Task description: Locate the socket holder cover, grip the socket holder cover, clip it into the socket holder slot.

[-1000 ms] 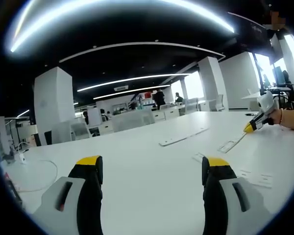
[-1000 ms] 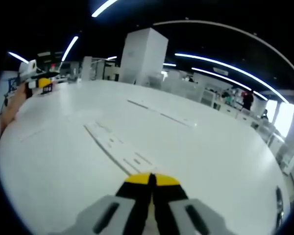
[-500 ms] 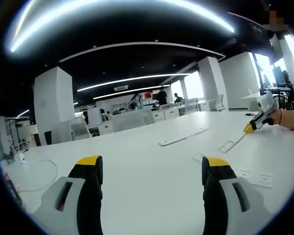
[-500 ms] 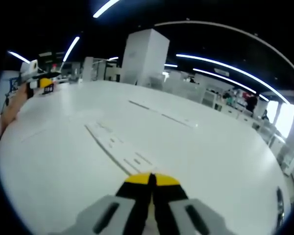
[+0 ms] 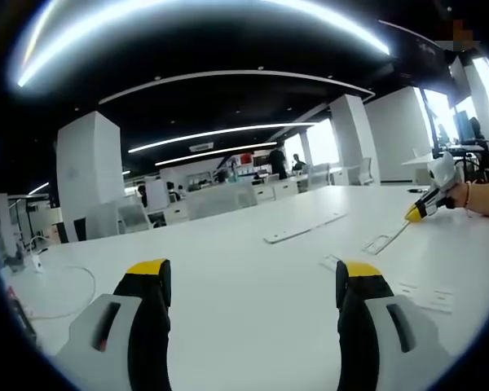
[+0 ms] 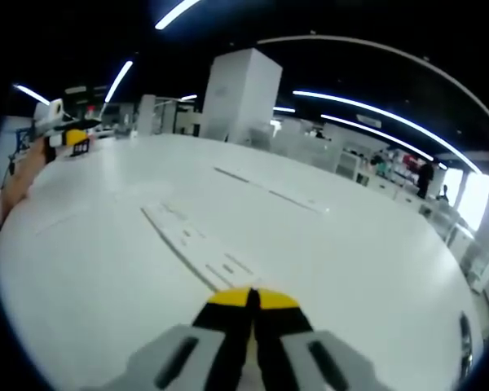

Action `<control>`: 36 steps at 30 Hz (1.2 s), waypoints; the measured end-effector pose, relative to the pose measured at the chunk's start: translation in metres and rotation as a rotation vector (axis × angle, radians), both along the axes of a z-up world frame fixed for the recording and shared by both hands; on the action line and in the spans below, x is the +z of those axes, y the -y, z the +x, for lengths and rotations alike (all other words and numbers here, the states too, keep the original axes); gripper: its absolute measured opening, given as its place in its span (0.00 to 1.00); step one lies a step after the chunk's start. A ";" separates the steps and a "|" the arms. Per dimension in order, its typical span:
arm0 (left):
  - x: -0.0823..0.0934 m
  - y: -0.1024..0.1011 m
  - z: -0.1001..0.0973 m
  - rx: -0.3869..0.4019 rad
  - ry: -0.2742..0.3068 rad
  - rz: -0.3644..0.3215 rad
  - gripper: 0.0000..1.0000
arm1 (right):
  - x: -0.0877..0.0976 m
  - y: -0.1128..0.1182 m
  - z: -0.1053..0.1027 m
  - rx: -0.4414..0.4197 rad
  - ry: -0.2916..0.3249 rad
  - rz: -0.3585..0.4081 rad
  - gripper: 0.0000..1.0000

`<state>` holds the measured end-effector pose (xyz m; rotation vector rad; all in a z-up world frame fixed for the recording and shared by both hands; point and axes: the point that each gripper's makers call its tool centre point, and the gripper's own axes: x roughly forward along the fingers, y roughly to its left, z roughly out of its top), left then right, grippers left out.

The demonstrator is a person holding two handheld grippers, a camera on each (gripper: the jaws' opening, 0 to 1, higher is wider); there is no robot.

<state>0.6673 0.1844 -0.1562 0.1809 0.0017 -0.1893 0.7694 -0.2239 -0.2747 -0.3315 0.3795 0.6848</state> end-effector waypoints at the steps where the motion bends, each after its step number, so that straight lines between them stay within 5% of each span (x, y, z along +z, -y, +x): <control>1: 0.000 0.000 0.000 0.000 -0.001 0.001 0.82 | 0.000 0.000 0.000 0.000 0.000 0.000 0.04; 36: 0.000 -0.001 0.004 -0.002 -0.016 0.009 0.82 | 0.000 -0.001 0.000 0.007 0.010 -0.012 0.04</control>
